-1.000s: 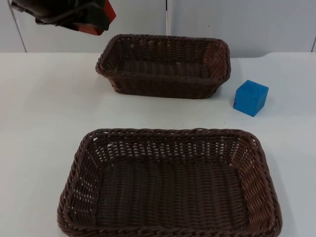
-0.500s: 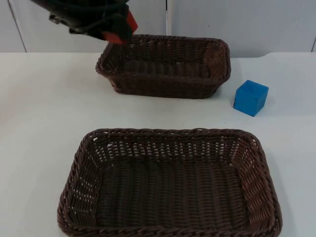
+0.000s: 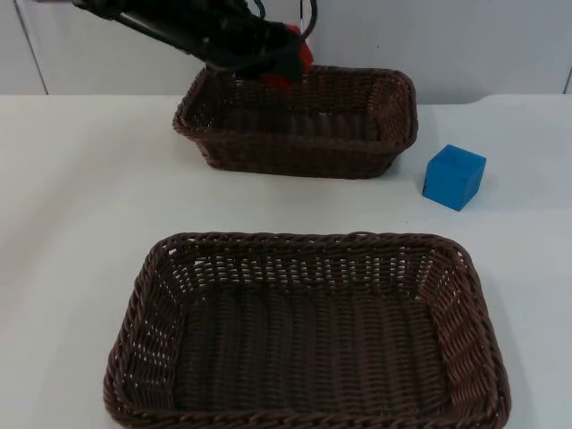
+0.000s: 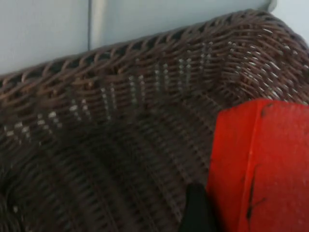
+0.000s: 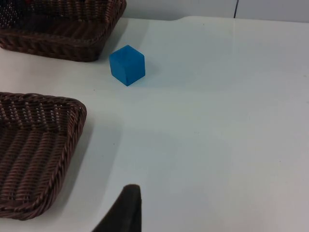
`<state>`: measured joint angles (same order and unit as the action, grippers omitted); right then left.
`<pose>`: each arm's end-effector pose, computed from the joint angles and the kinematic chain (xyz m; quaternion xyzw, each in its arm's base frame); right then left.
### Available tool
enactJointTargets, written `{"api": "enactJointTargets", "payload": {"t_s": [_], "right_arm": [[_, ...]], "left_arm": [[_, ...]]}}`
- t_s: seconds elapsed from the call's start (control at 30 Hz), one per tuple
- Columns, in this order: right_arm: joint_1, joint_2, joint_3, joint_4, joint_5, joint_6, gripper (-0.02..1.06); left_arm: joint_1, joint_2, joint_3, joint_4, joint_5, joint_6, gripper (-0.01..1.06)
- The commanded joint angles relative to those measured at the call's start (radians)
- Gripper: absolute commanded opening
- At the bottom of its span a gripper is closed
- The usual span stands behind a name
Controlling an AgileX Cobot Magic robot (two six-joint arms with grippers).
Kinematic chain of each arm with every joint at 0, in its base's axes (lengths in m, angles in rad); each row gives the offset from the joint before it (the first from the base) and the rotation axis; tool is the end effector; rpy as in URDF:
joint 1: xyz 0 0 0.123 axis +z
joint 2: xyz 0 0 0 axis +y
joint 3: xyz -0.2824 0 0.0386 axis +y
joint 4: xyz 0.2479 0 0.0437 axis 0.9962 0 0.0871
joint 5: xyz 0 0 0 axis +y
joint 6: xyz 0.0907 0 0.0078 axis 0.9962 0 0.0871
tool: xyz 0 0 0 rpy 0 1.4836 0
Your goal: Pick up one cube with the left hand and place it into the upper basket. Pick up one cube with the right hand and place it into the lower basket.
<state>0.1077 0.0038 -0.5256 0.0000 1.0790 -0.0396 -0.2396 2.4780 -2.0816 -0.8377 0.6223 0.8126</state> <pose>-0.0080 -0.0009 0.2828 -0.0627 0.8500 0.0178 0.5227 0.5262 -0.1692 0.1548 0.2286 0.8701 -0.2344 0.3683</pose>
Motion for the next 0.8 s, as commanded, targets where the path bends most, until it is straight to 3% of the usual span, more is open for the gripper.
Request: {"api": "enactJointTargets", "payload": {"t_s": [0.0,0.1,0.33,0.77], "right_arm": [[-0.005,-0.004,0.009,0.0,0.0,0.002,1.05],[-0.005,-0.004,0.009,0.0,0.0,0.002,1.05],[-0.005,-0.004,0.009,0.0,0.0,0.002,1.05],[-0.005,-0.004,0.009,0.0,0.0,0.002,1.05]], "left_arm": [[-0.006,0.05,-0.07,-0.017,-0.008,-0.007,0.0],[-0.006,0.102,-0.122,-0.017,-0.013,-0.007,0.0],[-0.006,0.15,-0.128,-0.035,-0.139,-0.01,0.0],[-0.006,0.185,-0.128,-0.035,-0.115,-0.036,0.0]]}}
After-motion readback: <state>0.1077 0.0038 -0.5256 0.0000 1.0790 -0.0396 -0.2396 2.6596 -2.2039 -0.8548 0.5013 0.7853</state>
